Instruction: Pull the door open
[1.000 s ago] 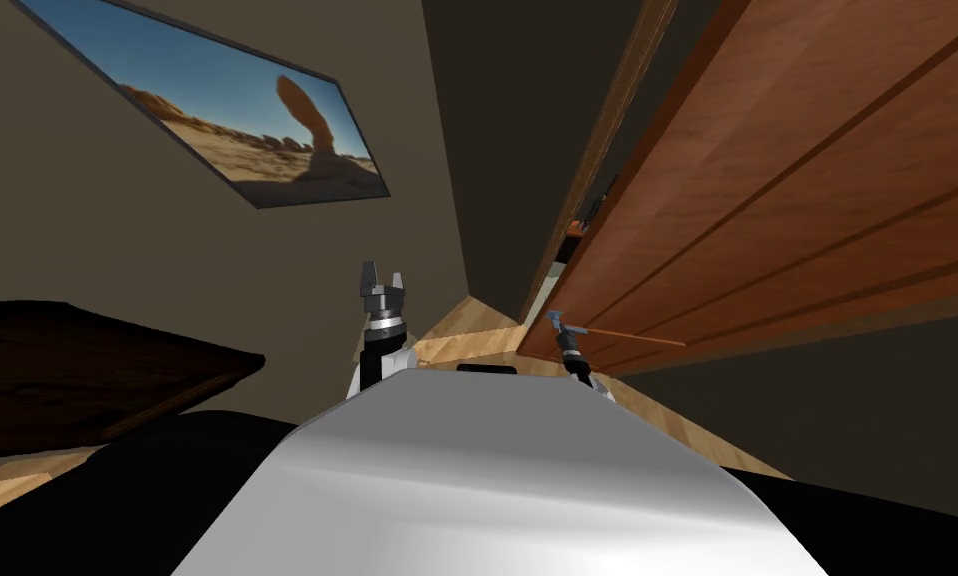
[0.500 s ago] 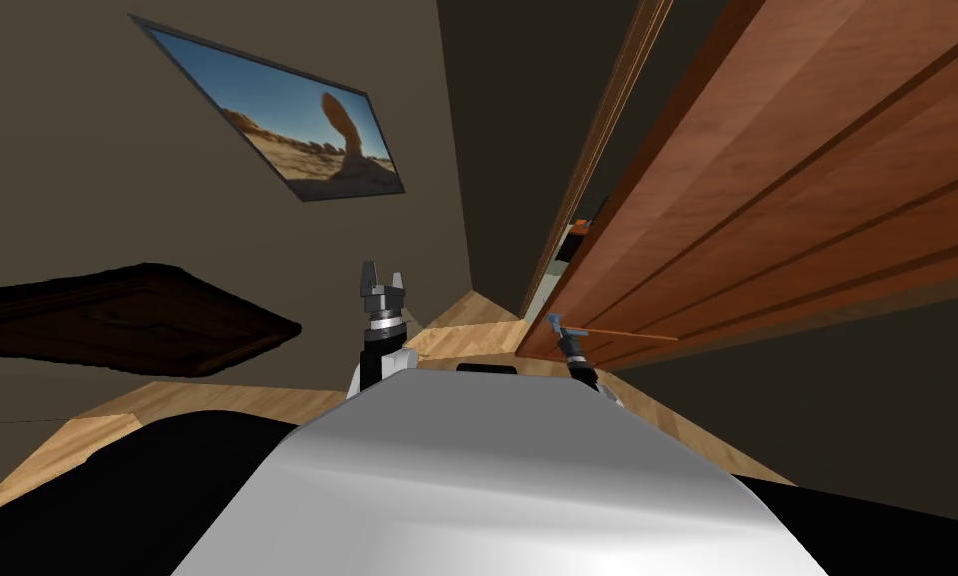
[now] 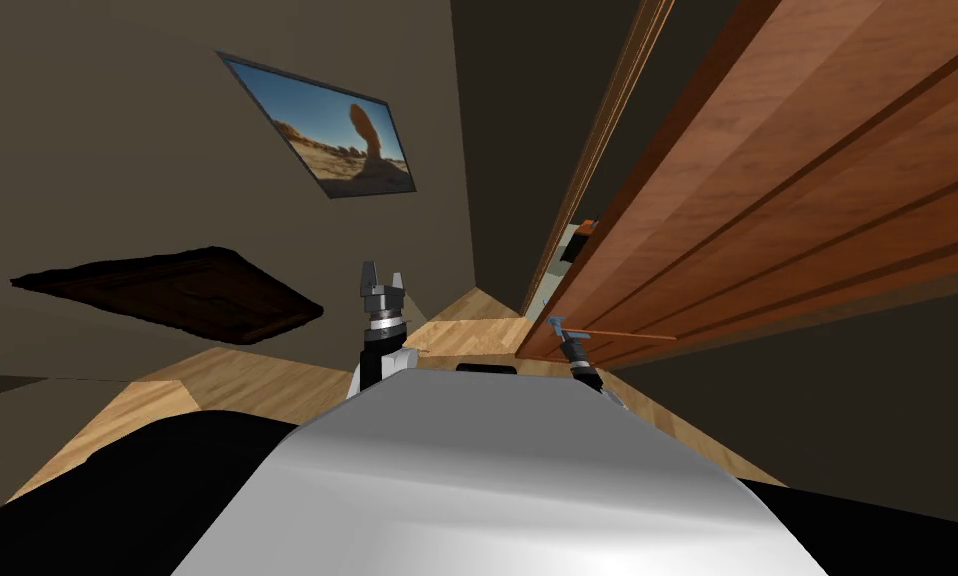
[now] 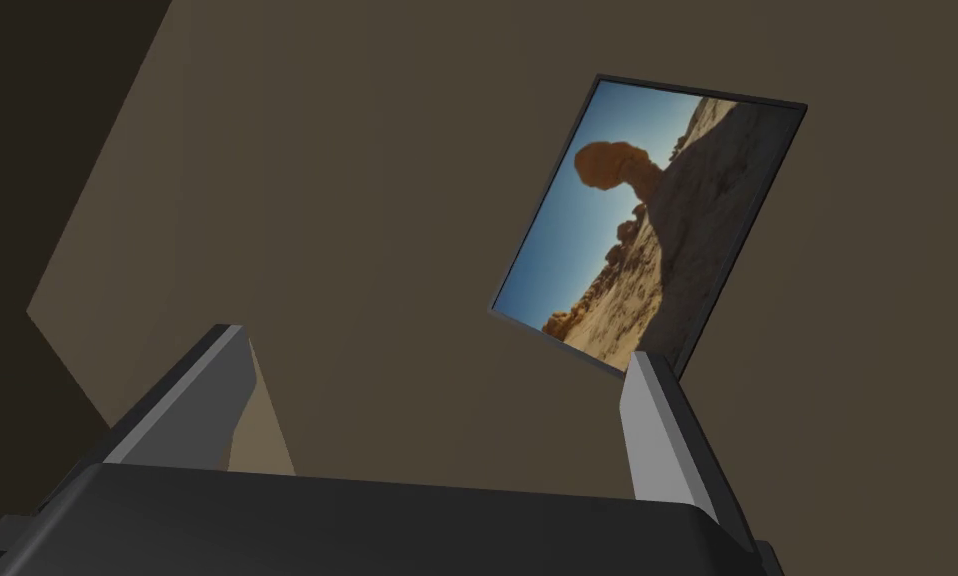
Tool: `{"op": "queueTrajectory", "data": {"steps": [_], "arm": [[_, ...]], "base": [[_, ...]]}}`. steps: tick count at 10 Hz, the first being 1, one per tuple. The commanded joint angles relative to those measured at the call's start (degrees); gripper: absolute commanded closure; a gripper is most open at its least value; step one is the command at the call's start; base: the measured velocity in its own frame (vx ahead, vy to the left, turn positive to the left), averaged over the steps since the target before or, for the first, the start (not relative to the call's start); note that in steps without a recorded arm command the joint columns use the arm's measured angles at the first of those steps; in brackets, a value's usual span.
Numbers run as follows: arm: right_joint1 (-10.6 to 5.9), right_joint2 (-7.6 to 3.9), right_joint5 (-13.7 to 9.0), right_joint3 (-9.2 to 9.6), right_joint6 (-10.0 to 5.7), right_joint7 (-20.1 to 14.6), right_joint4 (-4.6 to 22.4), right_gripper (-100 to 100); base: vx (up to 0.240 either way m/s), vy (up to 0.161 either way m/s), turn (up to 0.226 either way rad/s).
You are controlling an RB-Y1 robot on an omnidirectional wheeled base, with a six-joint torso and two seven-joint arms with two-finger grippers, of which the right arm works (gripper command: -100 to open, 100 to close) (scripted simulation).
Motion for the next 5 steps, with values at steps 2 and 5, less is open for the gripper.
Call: {"op": "queueTrajectory", "data": {"steps": [2,5], "arm": [[0.73,-0.83,0.7,-0.51,-2.49,-0.7,1.4,100],[2.52,-2.05,2.1,-1.3,-5.95,-2.2,2.2,100]], "base": [[-0.154,-0.051,0.093],[-0.181,-0.061,0.148]]}}
